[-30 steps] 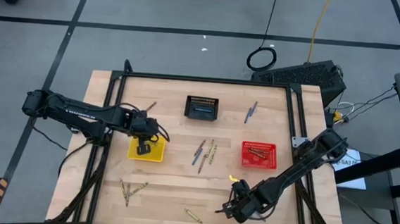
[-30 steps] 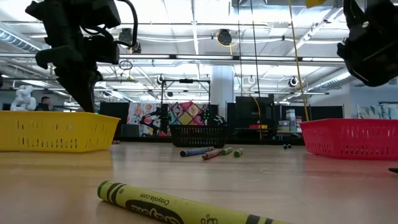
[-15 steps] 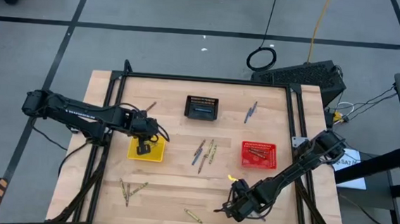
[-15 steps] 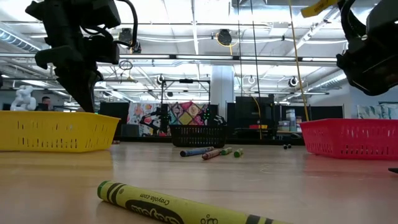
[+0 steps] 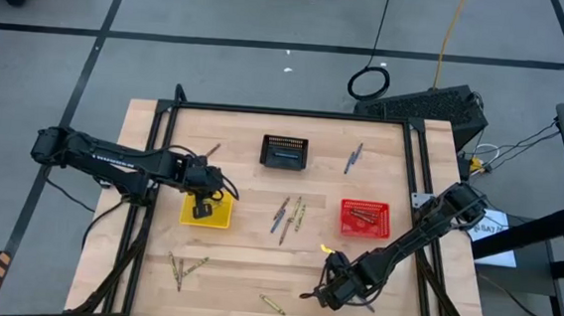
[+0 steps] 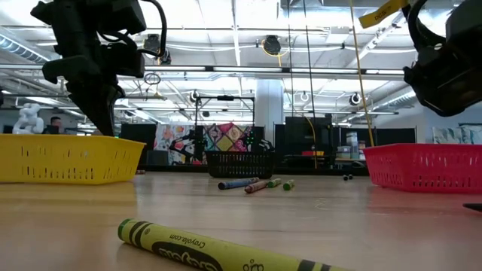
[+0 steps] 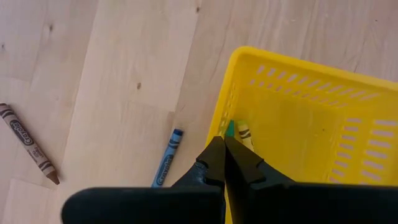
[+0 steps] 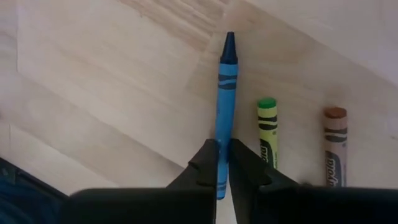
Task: Sort crayons
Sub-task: Put the blue crayon into the black bin
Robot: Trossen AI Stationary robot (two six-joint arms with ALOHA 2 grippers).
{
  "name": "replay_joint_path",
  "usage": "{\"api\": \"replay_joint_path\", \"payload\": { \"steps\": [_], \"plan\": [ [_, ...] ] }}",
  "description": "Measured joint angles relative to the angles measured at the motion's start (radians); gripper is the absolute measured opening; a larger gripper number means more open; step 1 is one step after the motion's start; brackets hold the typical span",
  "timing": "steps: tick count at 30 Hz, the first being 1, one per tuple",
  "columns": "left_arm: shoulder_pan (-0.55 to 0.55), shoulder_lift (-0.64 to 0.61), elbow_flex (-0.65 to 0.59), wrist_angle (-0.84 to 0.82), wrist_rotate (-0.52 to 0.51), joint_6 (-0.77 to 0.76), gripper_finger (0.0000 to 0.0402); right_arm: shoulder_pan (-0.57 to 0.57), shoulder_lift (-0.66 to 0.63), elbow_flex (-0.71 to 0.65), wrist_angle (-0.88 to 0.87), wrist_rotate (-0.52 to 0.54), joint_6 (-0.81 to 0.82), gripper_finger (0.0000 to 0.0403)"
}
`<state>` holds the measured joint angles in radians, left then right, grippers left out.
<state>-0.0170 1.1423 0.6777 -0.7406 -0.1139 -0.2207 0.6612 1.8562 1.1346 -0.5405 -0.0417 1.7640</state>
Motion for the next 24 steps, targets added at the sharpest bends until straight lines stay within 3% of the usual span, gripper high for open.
{"api": "replay_joint_path", "payload": {
  "steps": [6,15,24],
  "plan": [
    [0.000,0.000,0.000,0.000,0.000,0.000,0.0000,-0.009,-0.023,-0.003,0.018,-0.004,-0.062,0.0001],
    [0.000,0.000,0.000,0.000,0.000,-0.002,0.0000,-0.067,-0.142,-0.004,0.013,0.121,-0.232,0.0000],
    [0.000,0.000,0.000,0.031,0.000,-0.003,0.0000,-0.257,-0.181,-0.003,-0.009,0.122,-0.540,0.0000]
  ]
}}
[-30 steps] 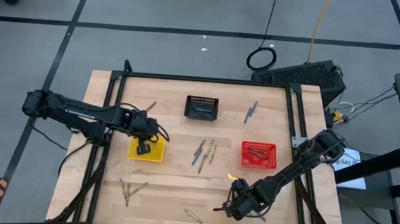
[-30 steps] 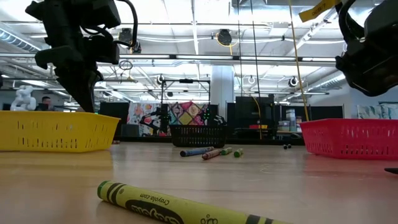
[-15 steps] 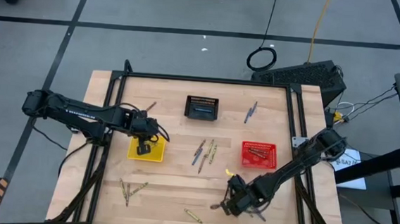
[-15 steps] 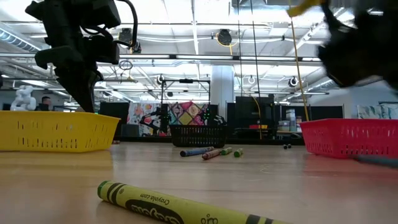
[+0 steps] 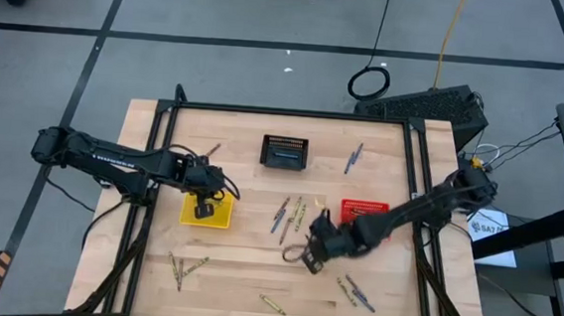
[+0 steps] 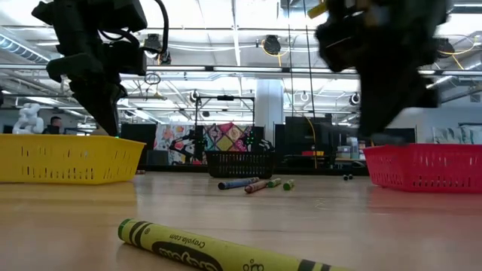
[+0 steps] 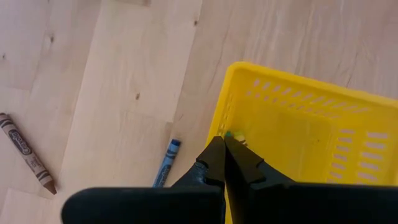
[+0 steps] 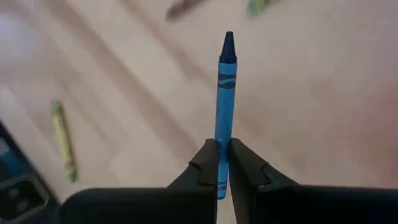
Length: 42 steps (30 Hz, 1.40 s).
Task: Sort crayons
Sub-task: Put the blue crayon into the black bin
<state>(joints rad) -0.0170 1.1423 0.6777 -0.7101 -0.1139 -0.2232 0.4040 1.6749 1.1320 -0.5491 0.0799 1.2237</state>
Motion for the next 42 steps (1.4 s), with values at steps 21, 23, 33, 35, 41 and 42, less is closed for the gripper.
{"api": "replay_joint_path", "payload": {
  "steps": [21,23,33,35,41,42],
  "plan": [
    [0.021,0.000,0.000,-0.004,-0.002,0.052,0.0000,-0.496,-0.002,0.001,0.263,-0.056,-0.669,0.0000],
    [0.043,0.000,0.000,0.003,-0.016,0.075,0.0000,-0.544,-0.002,0.001,0.298,-0.058,-0.720,0.0000],
    [0.183,0.000,0.000,0.091,-0.041,0.182,0.0000,-0.734,-0.002,0.002,0.372,-0.058,-0.936,0.0000],
    [0.203,0.000,0.000,0.101,-0.040,0.199,0.0000,-0.759,0.001,0.002,0.390,-0.058,-0.967,0.0000],
    [0.242,0.000,0.000,0.108,-0.038,0.239,0.0000,-0.798,0.034,0.002,0.470,-0.075,-1.032,0.0000],
    [0.246,0.000,0.000,0.110,-0.037,0.240,0.0000,-0.799,0.045,0.002,0.476,-0.096,-1.036,0.0000]
  ]
}}
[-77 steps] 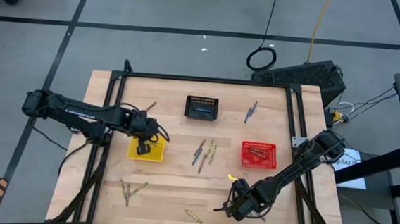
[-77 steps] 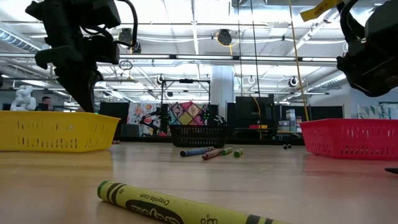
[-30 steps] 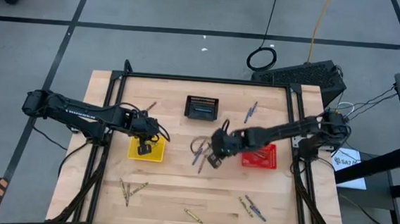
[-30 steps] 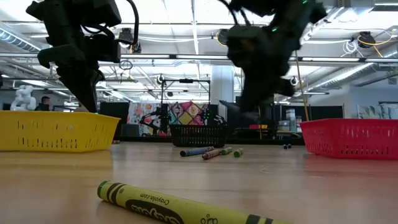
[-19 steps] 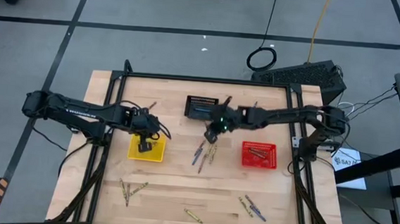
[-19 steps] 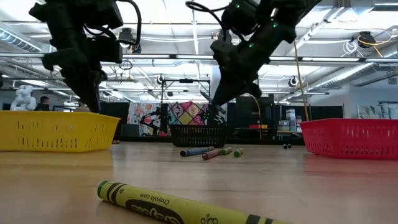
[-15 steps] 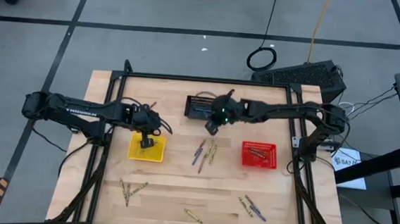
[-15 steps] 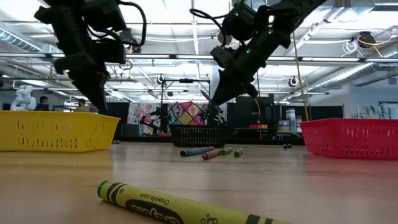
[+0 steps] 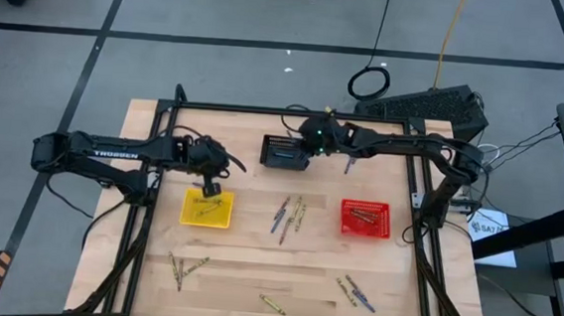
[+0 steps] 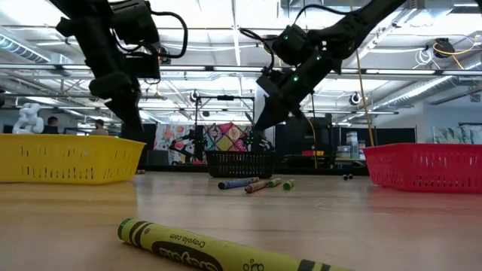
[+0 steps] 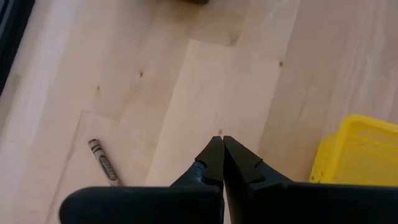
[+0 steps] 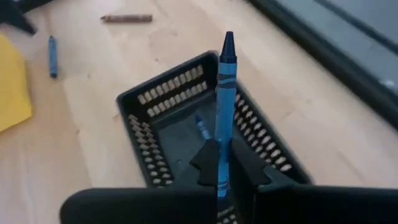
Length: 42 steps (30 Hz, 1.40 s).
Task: Sort crayons
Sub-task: Put the blue crayon into the black bin, then put the green crayon into the yellow bin
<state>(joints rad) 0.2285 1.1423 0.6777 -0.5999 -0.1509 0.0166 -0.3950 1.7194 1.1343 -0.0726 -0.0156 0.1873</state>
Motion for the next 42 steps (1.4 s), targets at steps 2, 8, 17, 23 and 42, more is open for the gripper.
{"api": "replay_joint_path", "payload": {
  "steps": [2,8,17,23,42],
  "plan": [
    [0.009,0.000,0.000,0.011,-0.007,0.002,0.0000,0.001,0.026,0.000,0.047,-0.037,-0.016,0.0000],
    [0.023,0.000,0.000,0.017,-0.017,0.023,0.0000,0.002,0.076,0.000,0.066,-0.041,-0.046,0.0000],
    [0.023,0.000,0.000,0.019,-0.015,0.024,0.0000,0.002,0.112,0.000,0.071,-0.042,-0.106,0.0006],
    [0.023,0.000,0.000,0.018,-0.014,0.023,0.0000,0.002,0.113,0.000,0.062,-0.042,-0.107,0.0022],
    [-0.015,0.000,0.067,-0.183,0.068,-0.025,0.0000,0.024,0.025,0.000,0.061,-0.038,-0.099,0.0104]
  ]
}}
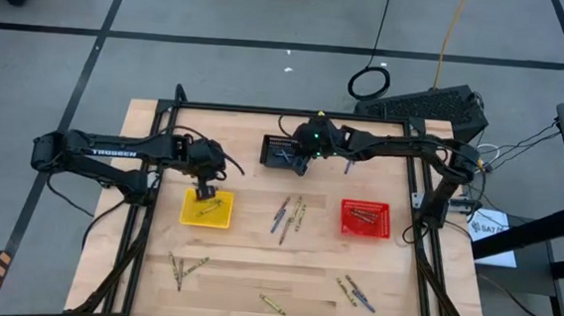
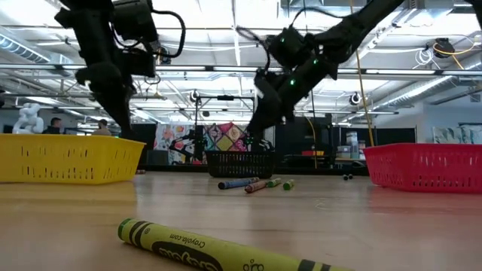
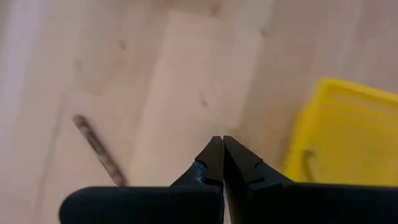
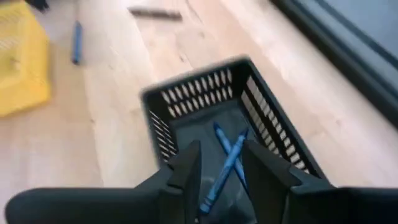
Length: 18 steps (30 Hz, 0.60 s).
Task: Sort crayons
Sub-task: Put the green crayon into the yellow bin
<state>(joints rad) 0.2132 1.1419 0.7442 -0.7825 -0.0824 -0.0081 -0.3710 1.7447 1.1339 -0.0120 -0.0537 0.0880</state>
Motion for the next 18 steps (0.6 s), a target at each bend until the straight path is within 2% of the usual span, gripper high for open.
{"api": "replay_joint_path", "payload": {
  "steps": [8,18],
  "plan": [
    [-0.156,0.000,0.036,-0.095,0.136,-0.192,0.0000,0.053,-0.154,0.000,-0.007,0.000,-0.003,0.0105],
    [-0.429,0.004,0.036,-0.087,0.108,-0.572,0.0000,0.130,-0.287,0.000,-0.034,0.000,0.004,0.0105]
  ]
}}
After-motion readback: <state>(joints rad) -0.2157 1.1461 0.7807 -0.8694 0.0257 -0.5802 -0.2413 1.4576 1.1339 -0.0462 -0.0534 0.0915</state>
